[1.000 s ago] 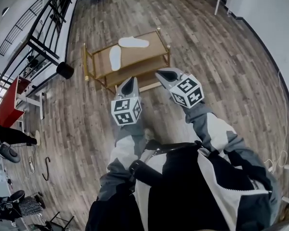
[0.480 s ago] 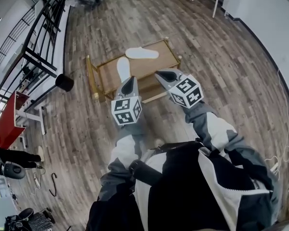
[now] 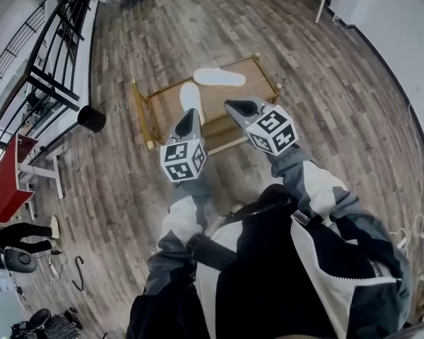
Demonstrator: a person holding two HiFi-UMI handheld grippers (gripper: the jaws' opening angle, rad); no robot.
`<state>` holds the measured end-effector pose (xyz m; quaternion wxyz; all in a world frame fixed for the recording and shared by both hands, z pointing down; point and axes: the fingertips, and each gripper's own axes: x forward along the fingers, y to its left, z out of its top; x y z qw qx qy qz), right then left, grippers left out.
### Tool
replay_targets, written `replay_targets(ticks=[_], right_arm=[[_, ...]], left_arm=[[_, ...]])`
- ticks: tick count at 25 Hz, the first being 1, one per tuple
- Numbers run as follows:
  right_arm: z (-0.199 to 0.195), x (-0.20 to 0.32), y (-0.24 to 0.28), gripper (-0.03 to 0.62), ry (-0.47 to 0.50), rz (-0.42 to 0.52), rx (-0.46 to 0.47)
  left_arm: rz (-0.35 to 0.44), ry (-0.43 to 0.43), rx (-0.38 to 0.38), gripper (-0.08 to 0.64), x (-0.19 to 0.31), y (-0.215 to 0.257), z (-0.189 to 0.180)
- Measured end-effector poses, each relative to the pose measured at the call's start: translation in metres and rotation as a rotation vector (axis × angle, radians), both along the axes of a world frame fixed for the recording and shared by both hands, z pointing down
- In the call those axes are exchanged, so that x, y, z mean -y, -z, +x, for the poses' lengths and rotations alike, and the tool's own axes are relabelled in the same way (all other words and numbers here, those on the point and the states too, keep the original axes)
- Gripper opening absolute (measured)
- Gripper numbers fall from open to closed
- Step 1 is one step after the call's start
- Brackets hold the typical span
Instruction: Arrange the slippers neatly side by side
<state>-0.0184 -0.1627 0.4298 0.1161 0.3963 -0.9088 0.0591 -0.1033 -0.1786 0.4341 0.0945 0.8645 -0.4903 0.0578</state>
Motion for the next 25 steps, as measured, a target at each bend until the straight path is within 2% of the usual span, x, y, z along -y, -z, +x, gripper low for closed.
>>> replay_targets(ticks=[5,12,19,25], right_arm=[[-0.006,0.034,-0.010,0.006,0.054,-0.021,0.008],[-0.010,0.119,-0.024,0.006,0.154,-0.034,0.010],[0.015,0.196,-0.010,0.006,0.244,-0.003,0.013],[0.023,0.226,-0.016,0.006,0.307,-0.010,0.011]], left_arm=[[-0.030,0.034,0.001,0.005,0.031,-0.012,0.000],[-0.048,0.123,0.018,0.005,0.106,-0.020,0.000],[-0.003,0.185,0.035,0.005,0.177,0.001,0.035],[-0.012,0.225,0.026,0.005,0.202,-0.006,0.044]])
